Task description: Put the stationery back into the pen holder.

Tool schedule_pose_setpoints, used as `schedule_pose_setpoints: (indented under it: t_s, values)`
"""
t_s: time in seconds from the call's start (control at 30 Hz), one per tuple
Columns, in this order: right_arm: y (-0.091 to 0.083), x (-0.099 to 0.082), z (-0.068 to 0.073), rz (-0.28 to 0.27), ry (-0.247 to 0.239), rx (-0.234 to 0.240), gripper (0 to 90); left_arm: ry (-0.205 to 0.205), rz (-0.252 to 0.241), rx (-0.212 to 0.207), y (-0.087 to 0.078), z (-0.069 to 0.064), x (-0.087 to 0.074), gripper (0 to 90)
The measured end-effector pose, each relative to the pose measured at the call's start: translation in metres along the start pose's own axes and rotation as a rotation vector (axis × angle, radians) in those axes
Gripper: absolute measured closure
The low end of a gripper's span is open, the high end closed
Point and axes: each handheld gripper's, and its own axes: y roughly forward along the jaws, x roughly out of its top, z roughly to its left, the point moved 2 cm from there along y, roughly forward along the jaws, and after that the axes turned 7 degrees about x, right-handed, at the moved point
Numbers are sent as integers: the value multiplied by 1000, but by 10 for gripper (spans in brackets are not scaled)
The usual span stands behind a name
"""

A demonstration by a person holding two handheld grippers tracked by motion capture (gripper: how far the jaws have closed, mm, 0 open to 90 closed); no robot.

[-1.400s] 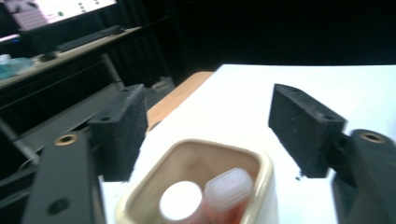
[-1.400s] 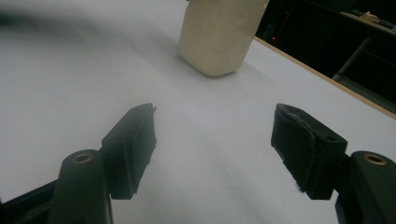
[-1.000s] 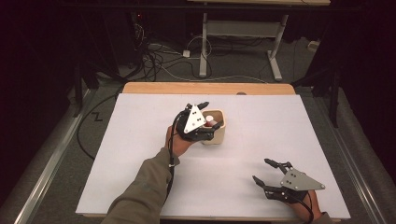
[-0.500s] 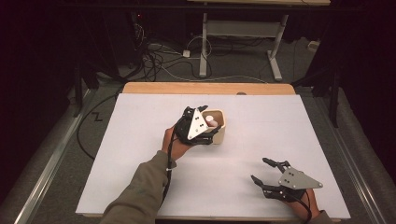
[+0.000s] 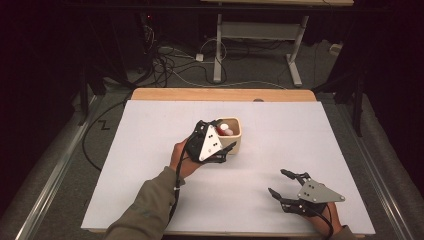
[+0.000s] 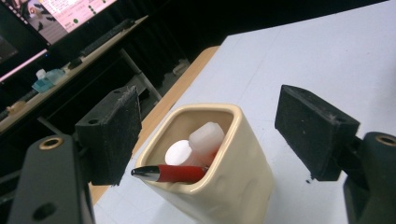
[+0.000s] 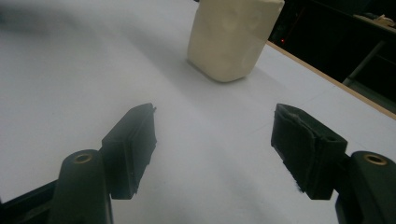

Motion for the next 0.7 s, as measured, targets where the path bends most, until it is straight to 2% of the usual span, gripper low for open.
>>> schedule_pose_setpoints:
  t_s: [0.33, 0.7]
  values:
    - [0, 0, 0, -1, 1, 1, 310, 24, -8, -7, -14, -6, -4, 223]
    - [0, 0, 1, 0, -2, 1, 310, 40, 5, -1, -30, -13, -18, 223]
